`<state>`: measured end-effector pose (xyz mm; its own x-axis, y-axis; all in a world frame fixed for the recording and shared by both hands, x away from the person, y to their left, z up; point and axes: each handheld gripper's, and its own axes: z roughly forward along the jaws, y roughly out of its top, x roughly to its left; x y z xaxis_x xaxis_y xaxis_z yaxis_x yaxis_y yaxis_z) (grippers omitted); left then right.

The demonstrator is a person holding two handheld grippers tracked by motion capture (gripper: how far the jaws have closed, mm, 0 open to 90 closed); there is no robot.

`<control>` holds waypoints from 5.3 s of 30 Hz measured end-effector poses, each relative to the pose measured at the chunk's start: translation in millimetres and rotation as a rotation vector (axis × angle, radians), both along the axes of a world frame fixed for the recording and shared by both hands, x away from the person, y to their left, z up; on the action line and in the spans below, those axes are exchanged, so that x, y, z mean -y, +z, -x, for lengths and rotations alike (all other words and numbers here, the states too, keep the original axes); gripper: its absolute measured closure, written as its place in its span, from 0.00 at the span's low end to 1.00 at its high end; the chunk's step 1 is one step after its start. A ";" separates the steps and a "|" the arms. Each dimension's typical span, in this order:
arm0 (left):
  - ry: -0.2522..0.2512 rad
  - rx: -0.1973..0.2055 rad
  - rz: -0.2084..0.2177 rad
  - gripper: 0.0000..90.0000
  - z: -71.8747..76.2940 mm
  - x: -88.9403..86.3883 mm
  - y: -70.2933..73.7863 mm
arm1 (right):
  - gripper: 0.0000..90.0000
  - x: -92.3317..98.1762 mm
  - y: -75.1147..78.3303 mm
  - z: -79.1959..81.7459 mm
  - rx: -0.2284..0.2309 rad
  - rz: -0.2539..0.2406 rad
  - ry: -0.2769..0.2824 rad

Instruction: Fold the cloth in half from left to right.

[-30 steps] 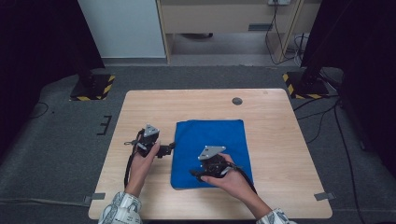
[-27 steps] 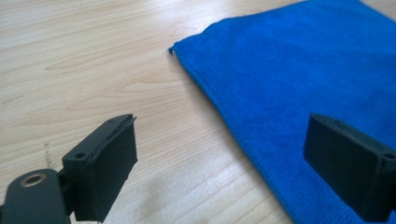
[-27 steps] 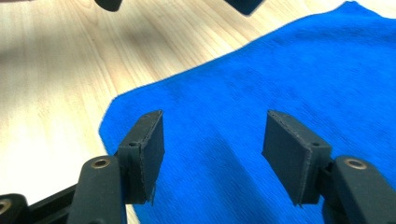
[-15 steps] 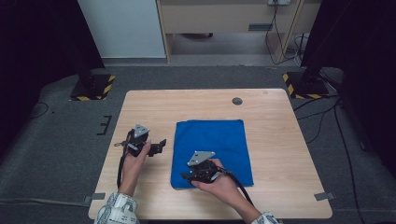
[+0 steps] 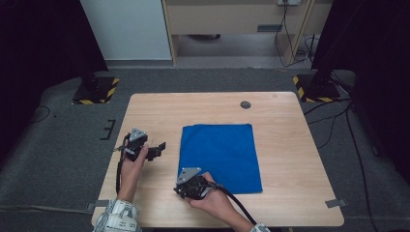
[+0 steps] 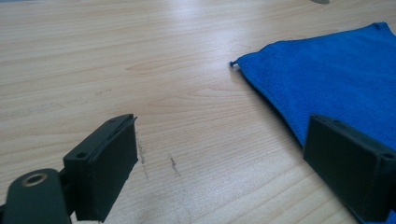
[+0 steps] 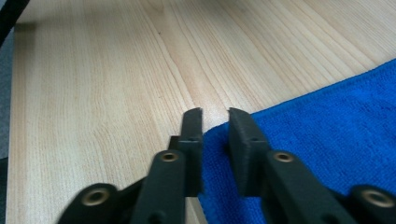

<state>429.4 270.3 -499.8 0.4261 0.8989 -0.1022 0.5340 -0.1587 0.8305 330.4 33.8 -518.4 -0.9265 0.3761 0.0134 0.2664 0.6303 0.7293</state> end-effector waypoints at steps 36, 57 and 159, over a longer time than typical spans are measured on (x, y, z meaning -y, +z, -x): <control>-0.129 -0.012 -0.029 0.26 -67.2 51.4 10.7 | 0.95 -4.8 0.0 6.1 -0.010 -0.054 -0.065; -0.147 -0.174 -0.156 0.47 -106.4 68.2 -26.8 | 0.95 -5.8 -8.4 21.3 -0.028 -0.055 -0.035; -0.247 -0.122 -0.050 0.97 -105.1 122.5 23.0 | 0.98 39.9 35.0 45.7 0.095 -0.190 -0.210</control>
